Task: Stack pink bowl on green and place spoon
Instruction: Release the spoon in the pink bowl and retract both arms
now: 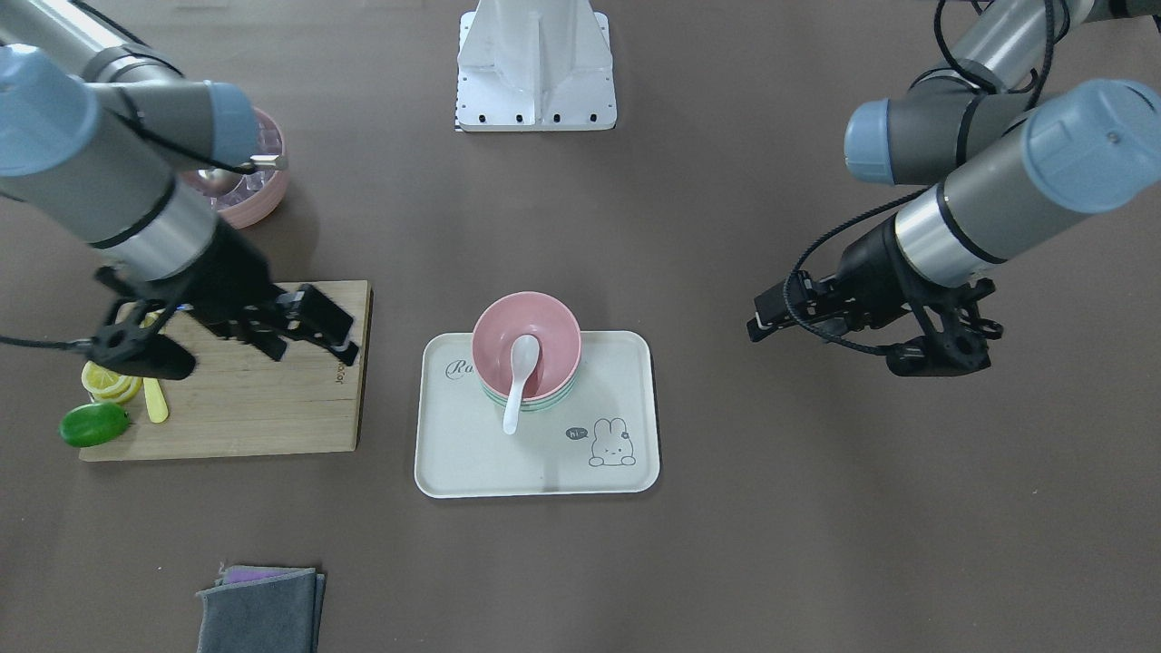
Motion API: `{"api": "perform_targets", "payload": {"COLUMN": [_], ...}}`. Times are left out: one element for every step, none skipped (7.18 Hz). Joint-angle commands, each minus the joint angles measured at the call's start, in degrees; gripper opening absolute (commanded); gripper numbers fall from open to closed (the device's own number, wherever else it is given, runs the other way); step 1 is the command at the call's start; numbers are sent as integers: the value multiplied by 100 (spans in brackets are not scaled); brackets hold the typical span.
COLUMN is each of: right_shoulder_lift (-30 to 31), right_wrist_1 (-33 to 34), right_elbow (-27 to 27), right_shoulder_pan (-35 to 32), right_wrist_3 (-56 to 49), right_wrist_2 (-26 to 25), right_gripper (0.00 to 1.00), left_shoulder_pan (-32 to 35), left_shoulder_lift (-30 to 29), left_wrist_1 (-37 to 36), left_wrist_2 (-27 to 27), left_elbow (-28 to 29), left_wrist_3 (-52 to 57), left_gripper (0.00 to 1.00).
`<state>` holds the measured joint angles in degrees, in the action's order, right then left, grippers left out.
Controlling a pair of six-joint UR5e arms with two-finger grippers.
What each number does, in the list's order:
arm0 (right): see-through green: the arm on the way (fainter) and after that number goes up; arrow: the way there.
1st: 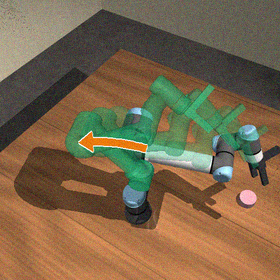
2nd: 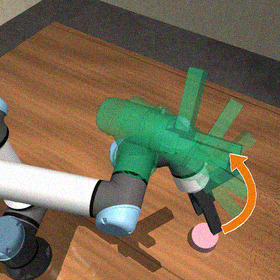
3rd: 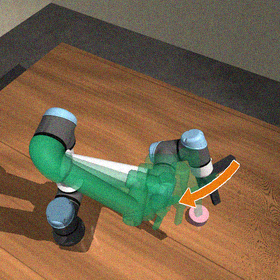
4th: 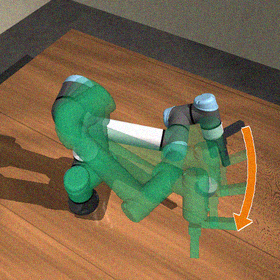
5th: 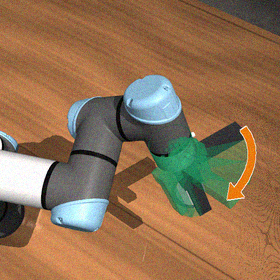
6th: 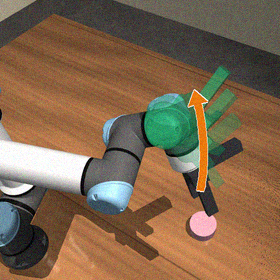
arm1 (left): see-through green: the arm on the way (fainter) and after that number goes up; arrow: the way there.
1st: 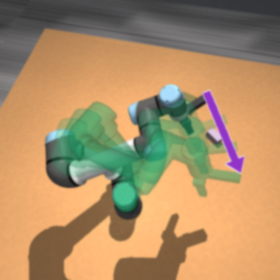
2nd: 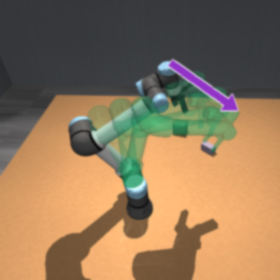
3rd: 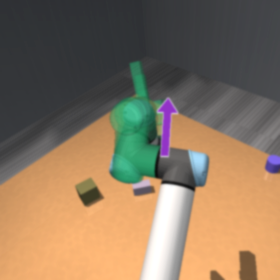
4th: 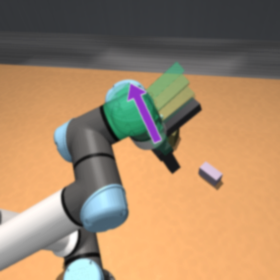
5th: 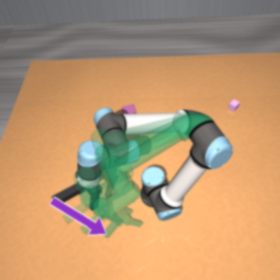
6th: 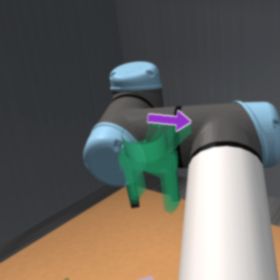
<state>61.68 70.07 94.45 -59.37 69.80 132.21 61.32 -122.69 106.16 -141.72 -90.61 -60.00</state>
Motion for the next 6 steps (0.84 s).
{"api": "perform_targets", "payload": {"right_shoulder_lift": [1053, 1353, 1608, 1611, 1611, 1585], "right_wrist_1": [591, 1161, 1289, 1273, 1264, 1272], "right_elbow": [-76, -85, -389, -932, -1251, -1323], "right_shoulder_pan": [-1378, -1749, -2084, -2461, -2578, -2597], "right_wrist_3": [-2758, -3893, -5157, -5935, -6387, -6539], "right_wrist_2": [691, 666, 579, 578, 491, 394], "right_gripper": [100, 100, 100, 100, 100, 100], "left_shoulder_pan": [755, 1055, 1440, 1679, 1777, 1883], "left_shoulder_lift": [994, 1514, 1972, 2177, 2335, 2381], "left_wrist_1": [-8, -8, -16, -25, -25, -25], "left_wrist_2": [-92, 12, 144, 389, 704, 803], "left_elbow": [-375, -404, -300, -73, -27, 60], "left_wrist_3": [1465, 2561, 3686, 4524, 4732, 4743], "left_gripper": [99, 99, 99, 99, 99, 99]}}
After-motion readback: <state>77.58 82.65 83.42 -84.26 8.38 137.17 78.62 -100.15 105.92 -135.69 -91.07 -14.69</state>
